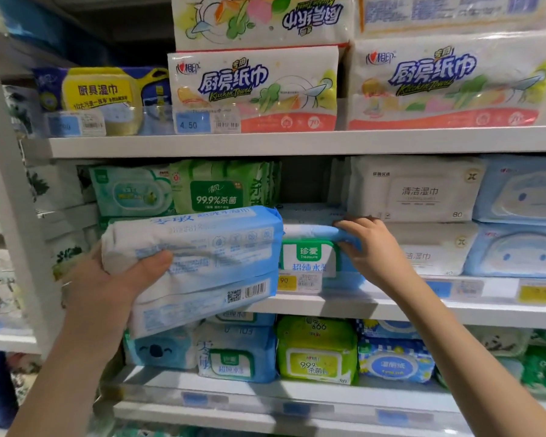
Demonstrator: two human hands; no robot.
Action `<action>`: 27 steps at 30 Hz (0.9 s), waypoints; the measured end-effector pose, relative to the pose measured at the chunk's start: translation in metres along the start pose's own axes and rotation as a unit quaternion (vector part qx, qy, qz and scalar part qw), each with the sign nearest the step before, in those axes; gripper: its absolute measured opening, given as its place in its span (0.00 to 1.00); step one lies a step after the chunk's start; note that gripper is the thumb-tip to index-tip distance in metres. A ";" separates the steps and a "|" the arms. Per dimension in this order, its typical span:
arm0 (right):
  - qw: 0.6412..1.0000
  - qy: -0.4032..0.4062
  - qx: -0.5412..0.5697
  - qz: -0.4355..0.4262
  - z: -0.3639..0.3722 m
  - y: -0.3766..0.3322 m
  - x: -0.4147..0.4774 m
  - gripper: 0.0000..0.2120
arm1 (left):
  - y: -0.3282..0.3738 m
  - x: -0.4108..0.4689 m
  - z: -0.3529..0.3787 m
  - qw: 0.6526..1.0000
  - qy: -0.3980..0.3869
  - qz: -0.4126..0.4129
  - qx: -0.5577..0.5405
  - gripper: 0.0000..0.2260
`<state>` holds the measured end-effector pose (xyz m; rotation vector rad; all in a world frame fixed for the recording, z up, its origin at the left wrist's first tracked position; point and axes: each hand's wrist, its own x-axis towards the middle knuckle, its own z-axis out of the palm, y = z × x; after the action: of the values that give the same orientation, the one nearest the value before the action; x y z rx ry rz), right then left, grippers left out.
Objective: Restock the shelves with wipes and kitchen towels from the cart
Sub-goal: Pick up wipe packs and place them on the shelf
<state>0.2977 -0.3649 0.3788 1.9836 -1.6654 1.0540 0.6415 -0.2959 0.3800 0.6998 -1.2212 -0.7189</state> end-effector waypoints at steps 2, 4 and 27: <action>1.000 -0.010 -0.016 -0.006 0.000 0.001 -0.003 0.20 | 0.003 0.002 0.007 1.000 -0.013 0.012 0.002 0.34; 0.999 -0.015 -0.030 -0.005 -0.003 -0.001 -0.005 0.19 | 0.006 0.004 0.013 1.000 -0.021 0.019 -0.007 0.35; 0.869 0.063 0.489 0.044 -0.056 -0.025 0.009 0.27 | 0.001 0.086 0.127 0.980 -0.149 0.083 0.099 0.25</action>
<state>0.3037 -0.3269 0.4269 2.2740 -1.2313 2.3407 0.5340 -0.3754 0.4548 0.6580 -1.6232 -0.5804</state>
